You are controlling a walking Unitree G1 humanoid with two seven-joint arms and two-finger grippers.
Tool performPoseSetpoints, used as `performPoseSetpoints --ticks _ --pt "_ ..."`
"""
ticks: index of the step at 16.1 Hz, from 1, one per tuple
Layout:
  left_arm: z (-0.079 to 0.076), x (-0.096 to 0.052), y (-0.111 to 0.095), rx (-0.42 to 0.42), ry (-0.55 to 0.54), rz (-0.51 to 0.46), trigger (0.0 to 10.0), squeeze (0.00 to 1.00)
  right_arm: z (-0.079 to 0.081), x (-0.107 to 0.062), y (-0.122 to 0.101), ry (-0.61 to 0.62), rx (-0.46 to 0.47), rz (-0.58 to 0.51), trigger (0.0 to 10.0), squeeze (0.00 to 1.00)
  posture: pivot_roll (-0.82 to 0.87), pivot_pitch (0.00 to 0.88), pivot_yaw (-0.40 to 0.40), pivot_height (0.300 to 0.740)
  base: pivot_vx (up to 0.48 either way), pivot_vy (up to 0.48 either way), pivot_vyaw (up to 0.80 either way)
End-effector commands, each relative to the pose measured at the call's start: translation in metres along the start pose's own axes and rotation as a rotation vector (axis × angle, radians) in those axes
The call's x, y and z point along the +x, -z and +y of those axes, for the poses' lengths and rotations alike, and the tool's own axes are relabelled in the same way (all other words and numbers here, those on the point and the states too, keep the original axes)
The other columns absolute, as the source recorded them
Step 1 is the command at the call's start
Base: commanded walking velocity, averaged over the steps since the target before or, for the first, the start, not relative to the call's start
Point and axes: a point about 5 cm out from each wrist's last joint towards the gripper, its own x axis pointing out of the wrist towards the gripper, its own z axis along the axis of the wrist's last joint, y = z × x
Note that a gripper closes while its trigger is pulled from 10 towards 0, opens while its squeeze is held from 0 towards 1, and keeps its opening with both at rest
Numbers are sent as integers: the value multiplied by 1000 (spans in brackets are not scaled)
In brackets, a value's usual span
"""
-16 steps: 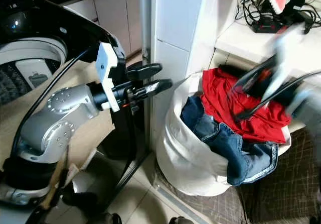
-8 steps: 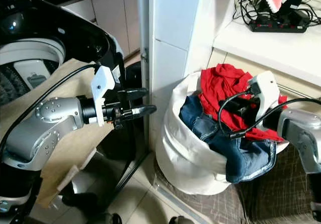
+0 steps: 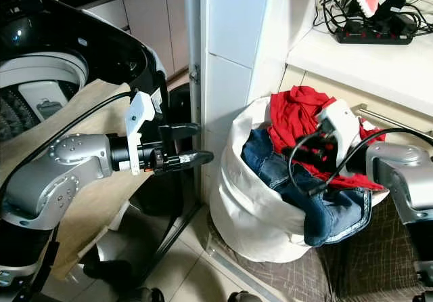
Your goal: Clothes washing
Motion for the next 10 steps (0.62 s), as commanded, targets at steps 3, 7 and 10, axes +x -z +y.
performPoseSetpoints --ticks 3,7,10 --pt "-6 -3 -1 -7 33 12 10000 1000 2 0 4 -64 -46 75 10000 1000 -100 60 12 740 0 0 0" --pt "-10 -4 4 23 65 68 10000 0 2 8 24 -58 -128 223 10000 0 -95 64 14 740 0 0 0" --pt "-14 -5 5 19 94 89 10000 0 -2 10 34 -22 -155 286 10000 0 -92 64 17 740 0 0 0"
